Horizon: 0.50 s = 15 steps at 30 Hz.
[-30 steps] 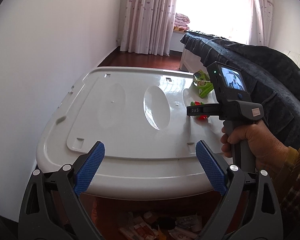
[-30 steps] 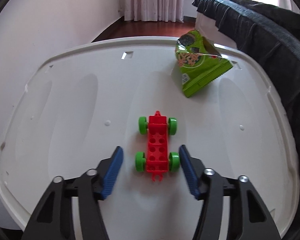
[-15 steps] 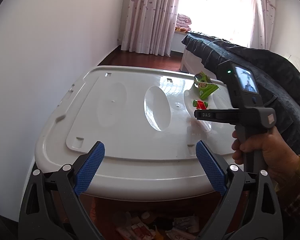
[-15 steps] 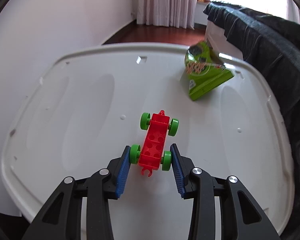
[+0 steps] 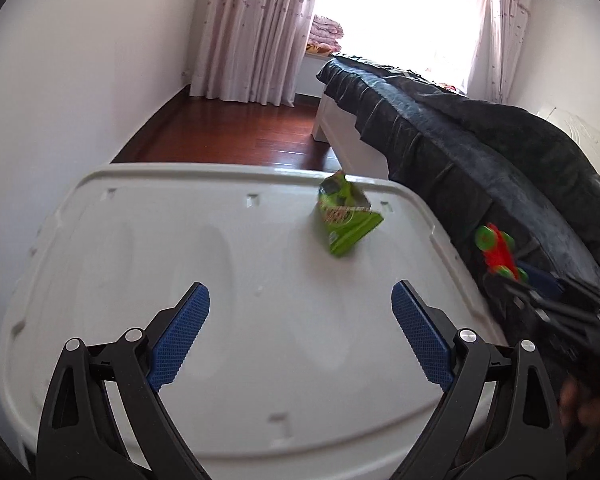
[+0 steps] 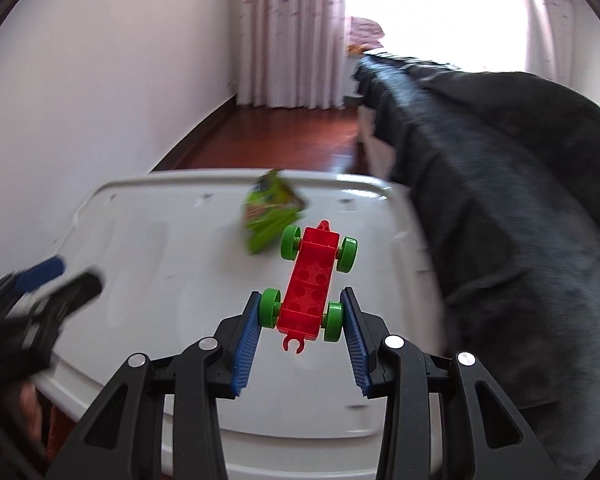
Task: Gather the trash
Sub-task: 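Grasp the red toy car with the right tool while the left tool grasps the green snack bag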
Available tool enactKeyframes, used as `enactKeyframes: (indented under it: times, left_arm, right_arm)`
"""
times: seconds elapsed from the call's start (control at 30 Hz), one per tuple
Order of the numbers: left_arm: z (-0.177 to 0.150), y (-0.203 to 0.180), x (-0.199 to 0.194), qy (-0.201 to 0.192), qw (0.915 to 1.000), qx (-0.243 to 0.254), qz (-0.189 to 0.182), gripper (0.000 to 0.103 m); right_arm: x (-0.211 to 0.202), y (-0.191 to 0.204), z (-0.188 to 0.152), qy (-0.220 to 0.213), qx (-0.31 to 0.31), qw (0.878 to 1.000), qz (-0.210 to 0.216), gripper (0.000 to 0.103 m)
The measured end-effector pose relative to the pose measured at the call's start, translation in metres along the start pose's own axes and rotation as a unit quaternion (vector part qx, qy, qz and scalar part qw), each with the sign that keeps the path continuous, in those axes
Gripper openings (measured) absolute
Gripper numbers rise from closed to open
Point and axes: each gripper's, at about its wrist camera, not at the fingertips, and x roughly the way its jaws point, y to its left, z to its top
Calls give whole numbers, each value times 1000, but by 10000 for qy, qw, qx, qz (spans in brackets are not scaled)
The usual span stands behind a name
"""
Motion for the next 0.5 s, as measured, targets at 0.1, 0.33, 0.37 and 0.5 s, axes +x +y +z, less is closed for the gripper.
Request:
enactKeyframes:
  times: [0.1, 0.33, 0.37, 0.5]
  left_arm:
    - [23, -22, 42, 36, 9999, 123, 75, 90]
    - [52, -61, 117, 330, 9991, 254, 29, 90]
    - [54, -63, 126, 365, 9990, 240, 28, 90]
    - [63, -73, 161, 539, 9980, 287, 140, 90]
  right_arm:
    - [-4, -23, 1, -121, 117, 9997, -164, 39]
    - [-1, -47, 3, -219, 372, 9989, -158, 39]
    - [-3, -49, 4, -257, 399, 9988, -153, 39]
    - [-12, -48, 6, -406, 398, 9983, -99, 39]
